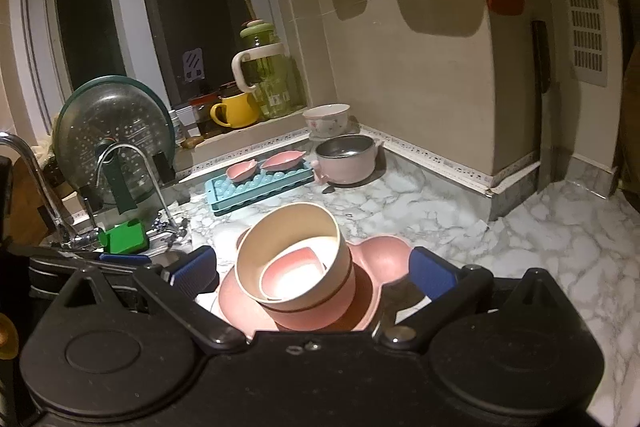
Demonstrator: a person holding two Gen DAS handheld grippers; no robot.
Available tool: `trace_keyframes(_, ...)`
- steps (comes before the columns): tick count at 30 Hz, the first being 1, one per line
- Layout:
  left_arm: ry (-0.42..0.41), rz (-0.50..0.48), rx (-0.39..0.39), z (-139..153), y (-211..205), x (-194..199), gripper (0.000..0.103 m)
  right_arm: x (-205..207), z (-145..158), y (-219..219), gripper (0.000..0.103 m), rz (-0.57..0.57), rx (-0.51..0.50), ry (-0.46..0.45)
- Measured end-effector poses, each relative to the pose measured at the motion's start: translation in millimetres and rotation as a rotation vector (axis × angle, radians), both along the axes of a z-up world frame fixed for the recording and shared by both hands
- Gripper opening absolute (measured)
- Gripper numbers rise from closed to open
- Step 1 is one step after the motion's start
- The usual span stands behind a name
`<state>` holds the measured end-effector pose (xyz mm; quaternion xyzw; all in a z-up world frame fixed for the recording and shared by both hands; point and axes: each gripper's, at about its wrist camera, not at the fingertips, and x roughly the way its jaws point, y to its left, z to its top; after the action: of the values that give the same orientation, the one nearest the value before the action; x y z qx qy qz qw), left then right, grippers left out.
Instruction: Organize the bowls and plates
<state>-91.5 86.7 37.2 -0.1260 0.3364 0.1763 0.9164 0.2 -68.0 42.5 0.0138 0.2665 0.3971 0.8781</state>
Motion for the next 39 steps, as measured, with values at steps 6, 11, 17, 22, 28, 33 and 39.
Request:
trace_keyframes(6, -0.001, 0.002, 0.013, 1.4, -6.3, -2.0, 0.103, -6.4, -5.8, -6.2, 0.103, -0.064, 0.009, 0.021)
trace_keyframes(11, 0.002, -0.005, 0.011, 0.5, -10.0, -2.2, 0.103, -8.2, -6.2, -11.3, 0.103, -0.113, 0.019, 0.015)
trace_keyframes(17, 0.012, -0.003, -0.002, -1.3, -11.1, -1.2, 0.103, -8.9, -7.4, -13.8, 0.103, -0.133, 0.019, 0.026)
trace_keyframes(22, 0.021, -0.01, -0.009, -3.3, -13.0, 0.9, 0.103, -8.7, -7.5, -15.0, 0.103, -0.137, 0.021, 0.031)
trace_keyframes(28, 0.025, -0.016, -0.015, -4.7, -14.0, 1.5, 0.103, -8.0, -8.4, -16.2, 0.103, -0.148, 0.018, 0.038)
trace_keyframes(33, 0.035, -0.027, -0.021, -7.4, -16.7, 2.6, 0.103, -6.5, -10.6, -16.4, 0.103, -0.157, 0.009, 0.054)
trace_keyframes(39, 0.05, -0.024, -0.037, -10.9, -16.4, 3.0, 0.103, -6.4, -13.7, -15.7, 0.103, -0.158, 0.0, 0.075)
